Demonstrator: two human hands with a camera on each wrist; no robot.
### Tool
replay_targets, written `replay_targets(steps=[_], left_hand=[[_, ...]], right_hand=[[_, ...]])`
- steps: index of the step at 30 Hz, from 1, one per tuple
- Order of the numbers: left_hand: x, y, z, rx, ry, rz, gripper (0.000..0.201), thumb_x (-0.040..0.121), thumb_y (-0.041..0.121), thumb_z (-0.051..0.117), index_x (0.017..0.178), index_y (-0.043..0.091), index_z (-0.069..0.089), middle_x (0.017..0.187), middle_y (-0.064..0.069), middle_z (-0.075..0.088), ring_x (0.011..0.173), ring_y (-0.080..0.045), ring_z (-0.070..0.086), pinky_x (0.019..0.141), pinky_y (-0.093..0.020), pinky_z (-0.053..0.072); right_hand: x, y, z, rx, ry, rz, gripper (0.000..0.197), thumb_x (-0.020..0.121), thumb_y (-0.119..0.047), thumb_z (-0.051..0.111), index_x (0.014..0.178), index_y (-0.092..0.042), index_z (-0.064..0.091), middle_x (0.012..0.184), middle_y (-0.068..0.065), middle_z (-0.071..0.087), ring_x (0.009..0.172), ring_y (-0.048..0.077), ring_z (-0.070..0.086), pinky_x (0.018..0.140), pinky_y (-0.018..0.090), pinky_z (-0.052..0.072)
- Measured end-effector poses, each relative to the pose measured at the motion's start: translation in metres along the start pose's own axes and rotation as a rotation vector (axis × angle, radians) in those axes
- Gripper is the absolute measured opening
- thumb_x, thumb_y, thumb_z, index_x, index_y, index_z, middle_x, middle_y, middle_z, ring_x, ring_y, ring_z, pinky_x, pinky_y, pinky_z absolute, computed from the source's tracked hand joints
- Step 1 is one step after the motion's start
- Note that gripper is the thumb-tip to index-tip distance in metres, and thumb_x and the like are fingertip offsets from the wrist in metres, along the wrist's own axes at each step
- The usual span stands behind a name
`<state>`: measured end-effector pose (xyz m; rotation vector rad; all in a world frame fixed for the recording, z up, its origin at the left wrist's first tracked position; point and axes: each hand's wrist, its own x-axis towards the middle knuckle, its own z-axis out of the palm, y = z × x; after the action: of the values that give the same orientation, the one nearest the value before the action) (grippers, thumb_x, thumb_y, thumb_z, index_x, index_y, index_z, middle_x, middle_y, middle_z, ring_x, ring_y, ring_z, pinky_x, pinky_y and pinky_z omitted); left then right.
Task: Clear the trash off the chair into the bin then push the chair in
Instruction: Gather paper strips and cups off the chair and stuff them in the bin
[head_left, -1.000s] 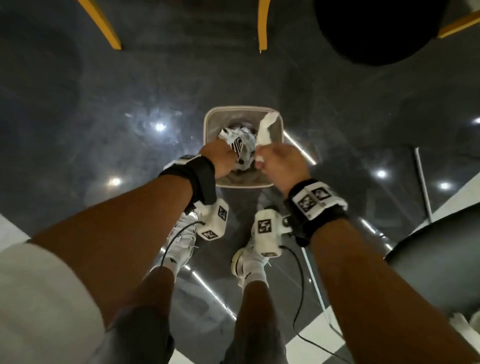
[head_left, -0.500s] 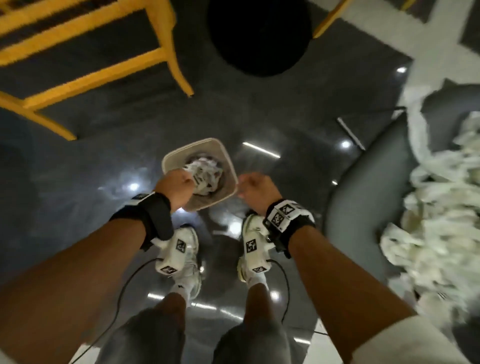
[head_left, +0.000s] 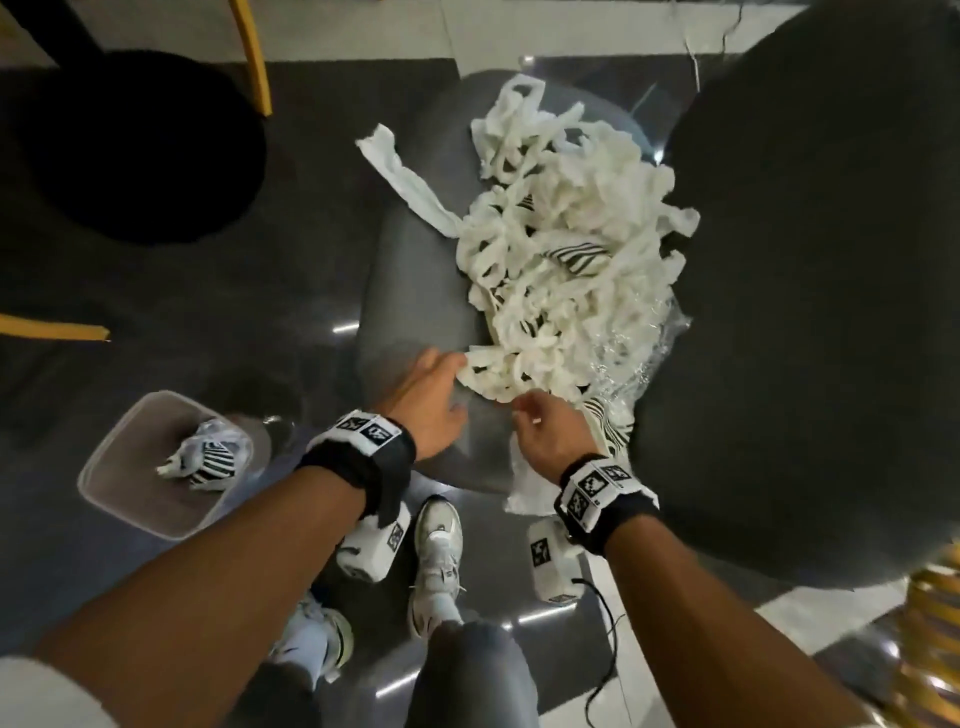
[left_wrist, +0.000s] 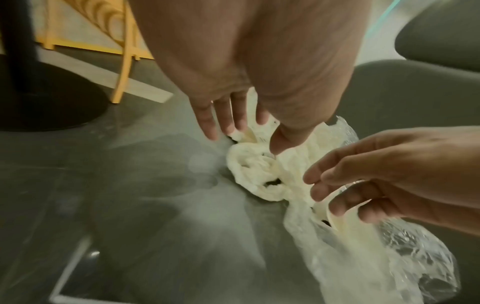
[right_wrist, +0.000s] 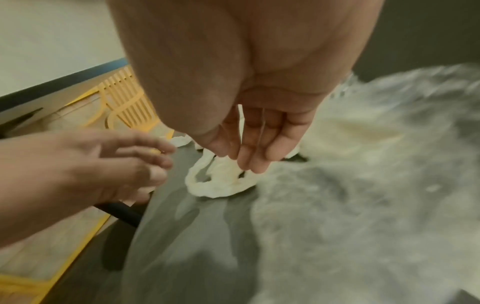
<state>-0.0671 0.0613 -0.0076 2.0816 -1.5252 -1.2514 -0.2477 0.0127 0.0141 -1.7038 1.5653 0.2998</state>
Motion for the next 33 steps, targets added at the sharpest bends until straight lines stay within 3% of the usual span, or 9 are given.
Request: replay_targets(steps=[4, 7, 11, 16, 19, 23, 26, 29, 33], left_hand=[[0.041, 0.042, 0.045, 0.196, -0.024, 0.087, 0.077, 0.079, 0.031, 0.067, 0.146, 0.031, 0.03, 0.151, -0.002, 0.025, 0.137, -0.03, 0.03, 0.111, -0.051, 0.034], [0.048, 0.042, 0.064, 0.35, -0.117, -0.007, 0.067, 0.08, 0.038, 0.066, 0.142, 0.032, 0.039, 0.152, -0.001, 0.027, 0.139, -0.03, 0.028, 0.11, -0.052, 0.027], [0.039, 0.018, 0.069, 0.377, -0.089, -0.026, 0.029, 0.083, 0.019, 0.061, 0.112, 0.023, 0.059, 0.131, 0.001, 0.046, 0.123, -0.029, 0.042, 0.098, -0.047, 0.039], [0.02, 0.005, 0.048, 0.208, -0.036, -0.093, 0.014, 0.078, 0.018, 0.059, 0.085, 0.018, 0.047, 0.096, -0.001, 0.051, 0.092, -0.03, 0.053, 0.076, -0.036, 0.042], [0.012, -0.001, 0.032, 0.131, 0.041, -0.169, 0.019, 0.08, 0.018, 0.055, 0.092, 0.021, 0.041, 0.089, -0.003, 0.055, 0.081, -0.031, 0.055, 0.067, -0.035, 0.043], [-0.001, -0.015, 0.02, 0.228, -0.037, -0.096, 0.054, 0.088, 0.021, 0.048, 0.138, 0.037, 0.036, 0.129, -0.006, 0.058, 0.111, -0.033, 0.06, 0.091, -0.042, 0.052], [-0.011, -0.026, 0.021, 0.287, -0.038, -0.113, 0.035, 0.088, 0.02, 0.046, 0.118, 0.031, 0.057, 0.113, -0.003, 0.055, 0.104, -0.031, 0.059, 0.084, -0.04, 0.052], [-0.02, -0.035, 0.022, 0.22, 0.01, -0.139, 0.007, 0.083, 0.016, 0.053, 0.085, 0.023, 0.055, 0.097, 0.003, 0.046, 0.091, -0.026, 0.055, 0.073, -0.034, 0.047], [-0.03, -0.041, 0.021, 0.098, 0.045, -0.131, 0.012, 0.075, 0.011, 0.061, 0.078, 0.023, 0.061, 0.103, 0.012, 0.054, 0.089, -0.02, 0.058, 0.074, -0.033, 0.051]], right_hand=[[-0.004, 0.056, -0.029, -0.059, 0.14, 0.047, 0.025, 0.091, -0.03, 0.06, 0.111, -0.018, 0.068, 0.115, 0.006, 0.067, 0.107, 0.026, 0.063, 0.095, 0.036, 0.051], [-0.008, 0.084, -0.034, -0.148, 0.183, 0.1, 0.047, 0.087, -0.045, 0.064, 0.127, -0.02, 0.058, 0.136, 0.008, 0.048, 0.124, 0.03, 0.046, 0.107, 0.044, 0.043], [-0.006, 0.097, -0.029, -0.108, 0.116, 0.178, 0.087, 0.078, -0.057, 0.071, 0.148, -0.022, 0.03, 0.156, 0.011, 0.023, 0.14, 0.035, 0.031, 0.113, 0.052, 0.037], [0.008, 0.095, -0.009, -0.096, 0.031, 0.221, 0.102, 0.075, -0.048, 0.079, 0.153, -0.027, 0.016, 0.16, 0.004, 0.015, 0.143, 0.037, 0.026, 0.107, 0.052, 0.041], [0.01, 0.094, 0.001, -0.15, 0.076, 0.22, 0.091, 0.079, -0.041, 0.078, 0.149, -0.027, 0.022, 0.156, 0.008, 0.018, 0.137, 0.04, 0.03, 0.098, 0.05, 0.047], [0.01, 0.093, 0.003, -0.146, 0.12, 0.15, 0.069, 0.087, -0.022, 0.071, 0.146, -0.025, 0.033, 0.147, 0.014, 0.029, 0.132, 0.04, 0.04, 0.1, 0.048, 0.049], [0.013, 0.09, 0.002, -0.136, 0.129, 0.136, 0.064, 0.086, -0.006, 0.061, 0.145, -0.022, 0.04, 0.145, 0.017, 0.038, 0.128, 0.04, 0.048, 0.105, 0.048, 0.047], [0.014, 0.086, -0.001, -0.106, 0.154, 0.103, 0.06, 0.085, -0.006, 0.058, 0.142, -0.019, 0.045, 0.141, 0.018, 0.043, 0.127, 0.039, 0.049, 0.106, 0.047, 0.045], [0.016, 0.073, 0.0, -0.041, 0.189, 0.022, 0.056, 0.079, -0.013, 0.059, 0.134, -0.021, 0.052, 0.121, 0.015, 0.06, 0.114, 0.035, 0.056, 0.101, 0.046, 0.047]])
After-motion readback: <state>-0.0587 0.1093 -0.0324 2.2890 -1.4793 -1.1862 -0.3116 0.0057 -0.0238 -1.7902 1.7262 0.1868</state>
